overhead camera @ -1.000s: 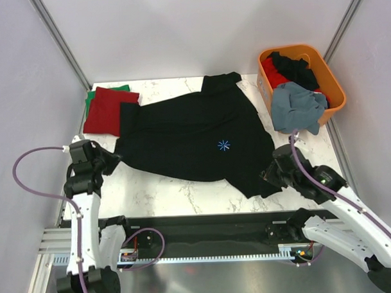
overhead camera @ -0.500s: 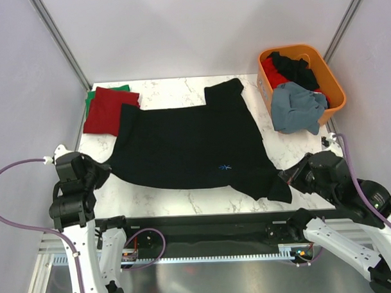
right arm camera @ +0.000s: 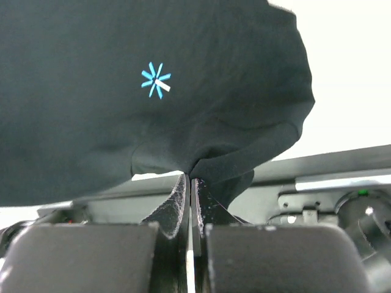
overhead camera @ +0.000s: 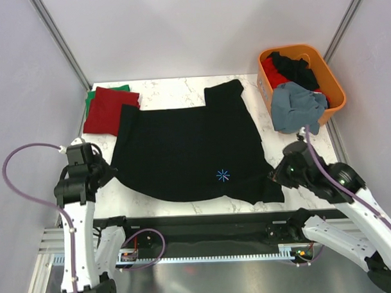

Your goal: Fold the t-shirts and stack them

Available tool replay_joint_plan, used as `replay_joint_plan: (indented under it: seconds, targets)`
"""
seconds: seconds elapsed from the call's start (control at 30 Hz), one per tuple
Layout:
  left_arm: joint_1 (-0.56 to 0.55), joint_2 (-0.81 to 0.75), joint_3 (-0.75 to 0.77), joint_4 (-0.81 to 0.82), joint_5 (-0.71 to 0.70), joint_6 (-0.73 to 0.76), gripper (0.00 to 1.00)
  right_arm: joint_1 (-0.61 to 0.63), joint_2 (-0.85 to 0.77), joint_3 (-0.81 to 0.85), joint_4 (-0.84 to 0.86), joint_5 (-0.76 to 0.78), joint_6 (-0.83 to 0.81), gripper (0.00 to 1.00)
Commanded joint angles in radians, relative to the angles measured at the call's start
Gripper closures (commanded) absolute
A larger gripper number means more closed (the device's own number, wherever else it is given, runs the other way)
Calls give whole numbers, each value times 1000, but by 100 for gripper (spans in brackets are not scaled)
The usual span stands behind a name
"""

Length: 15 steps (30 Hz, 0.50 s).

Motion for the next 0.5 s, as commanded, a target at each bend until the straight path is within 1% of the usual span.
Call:
replay_joint_plan:
  seconds: [0.0,0.13,0.17,0.2,0.23,0.3,0.37,0.4,0.43,0.47]
  targets:
    - [0,91,-11,100,62,82,98,2,116,97,105,93,-82,100]
    - [1,191,9,156,43,109,98,-7,332,222,151,186,-162,100]
    - [3,221,14,165,37,123,98,-13,372,277,163,193,-179,100]
    - [3,275,23,183,34,131,98,-22,451,304,169,202,-215,100]
    - [3,307,26,191,26,137,98,-47,490,325,172,209,-229,100]
    - [7,391,31,210,-6,152,98,-84,593,371,214,193,-283,100]
    - [24,441,26,237,-21,159,98,-157,654,393,272,136,-317,100]
    - [30,496,32,242,-26,157,98,-180,714,396,293,118,-329,100]
    - [40,519,35,263,-23,157,97,-221,746,402,309,110,-352,100]
    - [44,550,35,277,-20,153,96,-237,779,420,336,110,-361,100]
